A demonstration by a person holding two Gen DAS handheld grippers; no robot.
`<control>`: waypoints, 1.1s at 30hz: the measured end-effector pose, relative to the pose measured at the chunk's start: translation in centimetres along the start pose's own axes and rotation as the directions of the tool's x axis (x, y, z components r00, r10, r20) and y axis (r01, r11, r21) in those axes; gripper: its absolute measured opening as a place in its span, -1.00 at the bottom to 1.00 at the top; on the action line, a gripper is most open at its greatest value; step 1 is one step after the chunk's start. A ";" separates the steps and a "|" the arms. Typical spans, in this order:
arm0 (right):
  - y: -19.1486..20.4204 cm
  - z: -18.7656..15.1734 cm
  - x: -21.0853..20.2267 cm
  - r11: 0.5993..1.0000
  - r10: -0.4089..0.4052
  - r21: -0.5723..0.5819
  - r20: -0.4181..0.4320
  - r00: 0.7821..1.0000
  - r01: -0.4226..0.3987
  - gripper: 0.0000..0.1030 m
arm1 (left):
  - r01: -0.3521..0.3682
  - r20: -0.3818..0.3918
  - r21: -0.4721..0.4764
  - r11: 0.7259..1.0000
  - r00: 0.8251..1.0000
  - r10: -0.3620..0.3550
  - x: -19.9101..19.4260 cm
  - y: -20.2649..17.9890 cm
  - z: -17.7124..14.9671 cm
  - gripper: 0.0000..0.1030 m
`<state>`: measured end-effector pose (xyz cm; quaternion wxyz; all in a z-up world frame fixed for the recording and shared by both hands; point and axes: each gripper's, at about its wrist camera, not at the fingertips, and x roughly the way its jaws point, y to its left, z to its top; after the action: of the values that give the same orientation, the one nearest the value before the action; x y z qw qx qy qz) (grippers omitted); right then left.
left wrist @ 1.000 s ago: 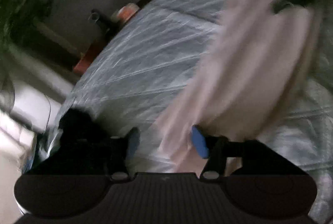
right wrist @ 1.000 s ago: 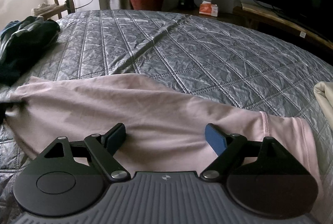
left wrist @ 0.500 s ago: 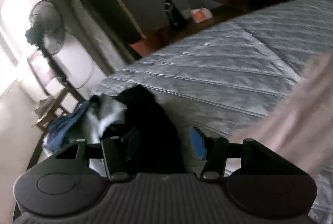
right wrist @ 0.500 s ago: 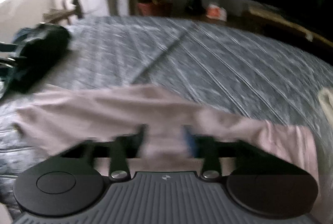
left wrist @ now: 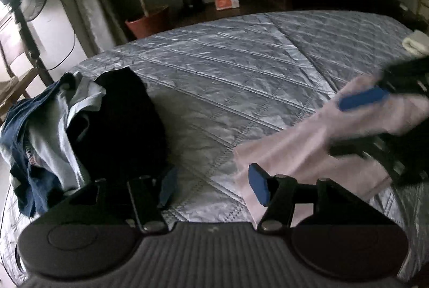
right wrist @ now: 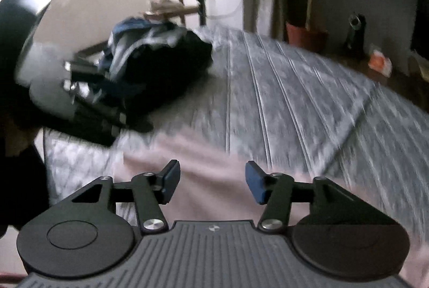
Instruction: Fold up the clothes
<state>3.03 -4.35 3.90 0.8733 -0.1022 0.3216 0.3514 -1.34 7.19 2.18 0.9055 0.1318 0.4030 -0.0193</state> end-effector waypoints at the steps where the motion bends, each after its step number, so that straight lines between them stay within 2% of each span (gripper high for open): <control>1: 0.2 0.8 0.7 0.999 0.018 -0.041 -0.014 1.000 -0.019 0.17 | -0.008 0.004 0.030 1.000 1.000 0.007 0.0 -0.6 -0.1 0.07; 3: 0.7 2.1 2.0 0.991 0.054 -0.120 -0.058 0.997 -0.060 0.15 | -0.018 0.019 0.066 0.998 1.000 0.016 -0.2 -1.1 -0.4 0.08; 5: 1.4 2.7 3.4 0.976 0.092 -0.189 -0.112 0.989 -0.112 0.07 | -0.022 0.024 0.043 0.999 0.999 0.021 -0.2 -0.5 -0.5 0.09; 8: 2.5 3.5 5.4 0.940 0.138 -0.284 -0.195 0.971 -0.191 -0.01 | -0.046 0.000 -0.088 0.995 0.999 0.046 0.5 1.9 -0.6 0.09; 10: 3.1 3.6 6.3 0.925 0.122 -0.329 -0.213 0.969 -0.189 -0.02 | -0.056 -0.022 -0.178 0.982 0.998 0.053 1.0 3.6 -0.7 0.08; 13: 3.2 3.7 7.5 0.917 0.097 -0.355 -0.239 0.966 -0.180 -0.02 | -0.046 -0.033 -0.245 0.968 0.999 0.039 1.4 4.9 -0.9 0.07; 15: 3.3 3.7 7.9 0.915 0.098 -0.357 -0.257 0.961 -0.189 -0.38 | -0.042 -0.029 -0.244 0.969 0.999 0.036 1.4 4.9 -0.9 0.08; 16: 3.4 3.6 8.0 0.912 0.096 -0.363 -0.267 0.959 -0.193 -0.47 | -0.040 -0.025 -0.236 0.971 0.999 0.035 1.3 4.8 -0.8 0.08; 17: 3.6 3.6 8.0 0.911 0.095 -0.365 -0.264 0.960 -0.190 -0.68 | -0.037 -0.021 -0.228 0.973 0.999 0.033 1.2 4.6 -0.8 0.08; 18: 3.7 3.6 8.0 0.912 0.093 -0.366 -0.259 0.961 -0.187 -0.77 | -0.035 -0.018 -0.219 0.975 0.999 0.032 1.0 4.4 -0.8 0.08; 23: 2.8 4.7 7.7 0.957 -0.006 -0.286 -0.168 0.986 -0.043 -0.83 | -0.032 -0.005 -0.209 0.977 1.000 0.031 1.2 4.1 -0.8 0.08; 25: 2.2 5.2 7.9 0.967 -0.070 -0.252 -0.138 0.988 0.033 -0.84 | -0.037 -0.005 -0.213 0.976 0.999 0.037 1.3 4.2 -0.8 0.08; 27: 1.7 5.4 7.9 0.975 -0.086 -0.212 -0.120 0.989 0.059 -0.84 | -0.042 -0.006 -0.218 0.975 0.999 0.042 1.3 4.2 -0.8 0.08; 28: 1.5 5.6 7.9 0.980 -0.061 -0.197 -0.112 0.992 0.038 -0.84 | -0.045 -0.005 -0.221 0.974 0.999 0.045 1.2 4.3 -0.9 0.09; 30: 1.6 5.6 7.2 0.972 0.073 -0.214 -0.096 0.993 -0.092 -0.77 | -0.050 -0.002 -0.233 0.971 0.999 0.051 1.1 4.5 -0.9 0.10; 33: 2.2 5.1 7.6 0.953 0.069 -0.280 -0.180 0.981 -0.118 -0.67 | -0.057 -0.007 -0.258 0.964 0.998 0.057 1.2 4.9 -0.8 0.10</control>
<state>8.19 3.52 3.11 0.8009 -0.2429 0.3437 0.4259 -0.47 12.24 1.88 0.9152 0.0243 0.3978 0.0594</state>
